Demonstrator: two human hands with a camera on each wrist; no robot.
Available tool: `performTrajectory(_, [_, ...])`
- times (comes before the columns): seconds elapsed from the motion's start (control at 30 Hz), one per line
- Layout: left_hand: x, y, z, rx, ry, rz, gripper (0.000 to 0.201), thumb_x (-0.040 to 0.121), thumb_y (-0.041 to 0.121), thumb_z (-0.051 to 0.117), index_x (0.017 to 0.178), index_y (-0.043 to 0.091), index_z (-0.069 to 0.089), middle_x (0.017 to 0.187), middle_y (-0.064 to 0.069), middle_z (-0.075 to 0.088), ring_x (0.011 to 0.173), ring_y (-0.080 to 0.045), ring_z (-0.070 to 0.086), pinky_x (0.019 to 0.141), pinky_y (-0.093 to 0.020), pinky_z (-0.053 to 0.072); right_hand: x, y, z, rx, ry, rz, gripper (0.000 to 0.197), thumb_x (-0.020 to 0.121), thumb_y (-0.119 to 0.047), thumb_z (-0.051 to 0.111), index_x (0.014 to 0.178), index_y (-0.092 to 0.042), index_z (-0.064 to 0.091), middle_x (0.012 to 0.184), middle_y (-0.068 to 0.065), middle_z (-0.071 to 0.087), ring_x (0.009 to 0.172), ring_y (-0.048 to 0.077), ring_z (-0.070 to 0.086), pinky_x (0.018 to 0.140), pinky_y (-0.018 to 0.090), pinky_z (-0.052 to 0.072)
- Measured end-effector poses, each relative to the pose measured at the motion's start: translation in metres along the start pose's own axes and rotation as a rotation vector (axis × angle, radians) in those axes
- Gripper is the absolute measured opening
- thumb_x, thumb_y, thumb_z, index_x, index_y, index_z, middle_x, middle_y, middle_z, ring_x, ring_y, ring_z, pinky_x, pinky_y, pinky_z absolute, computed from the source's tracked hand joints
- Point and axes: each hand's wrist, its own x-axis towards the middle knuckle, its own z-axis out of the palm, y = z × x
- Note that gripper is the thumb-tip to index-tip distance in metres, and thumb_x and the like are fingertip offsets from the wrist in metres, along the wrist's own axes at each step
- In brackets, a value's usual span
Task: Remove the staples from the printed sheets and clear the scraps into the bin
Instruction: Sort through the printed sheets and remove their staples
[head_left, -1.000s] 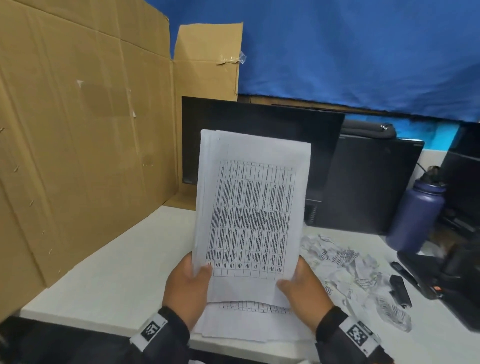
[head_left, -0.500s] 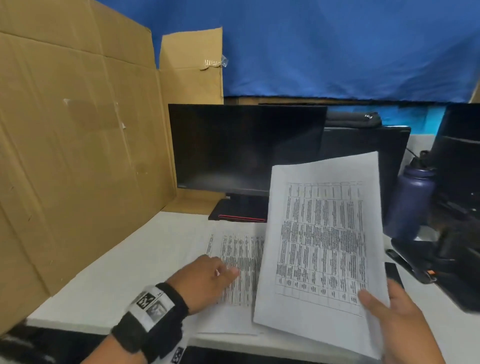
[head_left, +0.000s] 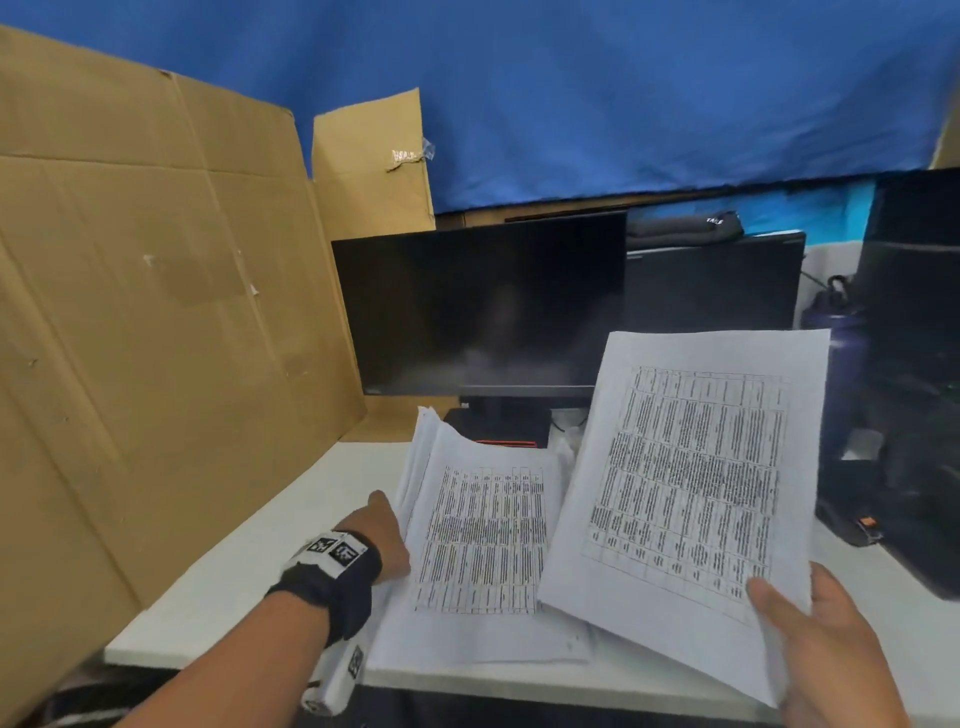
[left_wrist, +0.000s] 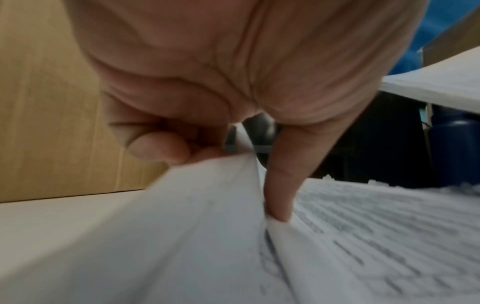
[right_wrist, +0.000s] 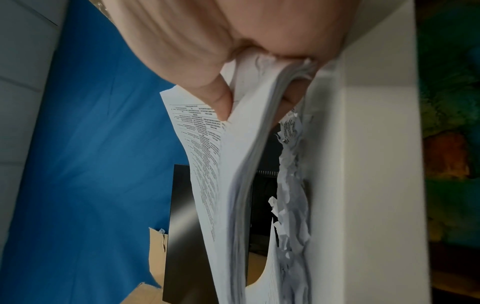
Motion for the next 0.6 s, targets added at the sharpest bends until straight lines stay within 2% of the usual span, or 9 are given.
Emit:
performTrajectory(0.07, [0.000, -0.002, -0.006, 0.035, 0.033, 0.030, 0.039, 0.084, 0.032, 0.068, 0.117, 0.014, 0.056, 0.116, -0.006, 0.065, 0.100, -0.024, 0.063, 0.077, -0.028, 0.047, 0.000, 0.001, 0.002, 0.048, -0.038, 0.014, 0.028, 0.092, -0.003, 0.064, 0.110, -0.023, 0.070, 0.108, 0.001, 0.076, 0.102, 0.030, 0.071, 0.103, 0.060, 0.045])
performTrajectory(0.1, [0.000, -0.004, -0.009, 0.028, 0.045, 0.049, 0.023, 0.086, 0.031, 0.065, 0.103, 0.015, 0.060, 0.112, -0.005, 0.066, 0.097, -0.023, 0.062, 0.074, -0.027, 0.045, -0.001, 0.001, 0.002, 0.075, -0.048, 0.019, 0.028, 0.093, -0.001, 0.062, 0.112, -0.020, 0.069, 0.109, 0.003, 0.076, 0.104, 0.031, 0.070, 0.103, 0.060, 0.044])
performTrajectory(0.17, [0.000, -0.010, -0.014, -0.055, 0.070, 0.051, 0.012, 0.086, 0.027, 0.063, 0.091, 0.016, 0.062, 0.099, -0.002, 0.066, 0.092, -0.022, 0.063, 0.066, -0.026, 0.042, -0.003, -0.001, 0.005, 0.110, -0.058, 0.020, 0.027, 0.094, 0.001, 0.059, 0.112, -0.018, 0.068, 0.111, 0.004, 0.075, 0.105, 0.030, 0.070, 0.104, 0.057, 0.045])
performTrajectory(0.23, [-0.001, -0.011, -0.013, -0.224, 0.066, 0.039, 0.020, 0.086, 0.033, 0.066, 0.097, 0.016, 0.061, 0.098, 0.000, 0.066, 0.094, -0.022, 0.063, 0.065, -0.027, 0.041, -0.005, -0.004, 0.006, 0.125, -0.054, 0.025, 0.028, 0.095, 0.002, 0.057, 0.112, -0.018, 0.067, 0.110, 0.003, 0.075, 0.105, 0.029, 0.070, 0.105, 0.053, 0.045])
performTrajectory(0.3, [-0.007, -0.008, -0.006, -0.385, 0.000, 0.008, 0.049, 0.079, 0.048, 0.078, 0.107, 0.018, 0.051, 0.107, 0.002, 0.062, 0.097, -0.021, 0.060, 0.075, -0.028, 0.044, -0.008, -0.008, 0.007, 0.138, -0.061, 0.034, 0.031, 0.096, 0.003, 0.055, 0.118, -0.017, 0.066, 0.111, 0.004, 0.074, 0.105, 0.028, 0.069, 0.107, 0.052, 0.042])
performTrajectory(0.37, [-0.012, -0.002, 0.008, -0.336, -0.093, -0.028, 0.082, 0.062, 0.058, 0.086, 0.121, 0.018, 0.046, 0.117, 0.002, 0.061, 0.103, -0.021, 0.060, 0.084, -0.032, 0.049, -0.012, -0.012, 0.009, 0.118, -0.068, 0.030, 0.033, 0.096, 0.002, 0.056, 0.122, -0.017, 0.064, 0.112, 0.004, 0.074, 0.105, 0.027, 0.069, 0.107, 0.051, 0.042])
performTrajectory(0.4, [-0.013, 0.001, 0.014, -0.246, -0.126, -0.037, 0.090, 0.059, 0.056, 0.087, 0.128, 0.016, 0.044, 0.121, 0.000, 0.061, 0.106, -0.022, 0.061, 0.087, -0.033, 0.052, -0.015, -0.014, 0.010, 0.097, -0.065, 0.023, 0.033, 0.096, 0.002, 0.056, 0.121, -0.018, 0.064, 0.111, 0.003, 0.073, 0.104, 0.026, 0.069, 0.107, 0.049, 0.042])
performTrajectory(0.5, [-0.014, 0.005, 0.019, -0.141, -0.100, -0.031, 0.075, 0.072, 0.036, 0.083, 0.133, 0.012, 0.047, 0.121, -0.004, 0.062, 0.108, -0.024, 0.062, 0.083, -0.030, 0.050, -0.020, -0.016, 0.011, 0.031, -0.056, -0.006, 0.025, 0.095, -0.001, 0.059, 0.108, -0.021, 0.067, 0.106, -0.001, 0.074, 0.100, 0.024, 0.070, 0.102, 0.046, 0.047])
performTrajectory(0.6, [-0.014, 0.000, 0.007, -0.198, -0.014, 0.036, 0.039, 0.082, 0.029, 0.074, 0.116, 0.014, 0.059, 0.117, -0.004, 0.067, 0.100, -0.022, 0.062, 0.081, -0.028, 0.049, -0.023, -0.016, 0.011, -0.002, -0.054, -0.002, 0.022, 0.095, -0.005, 0.061, 0.102, -0.025, 0.068, 0.104, -0.005, 0.076, 0.098, 0.023, 0.072, 0.099, 0.050, 0.050])
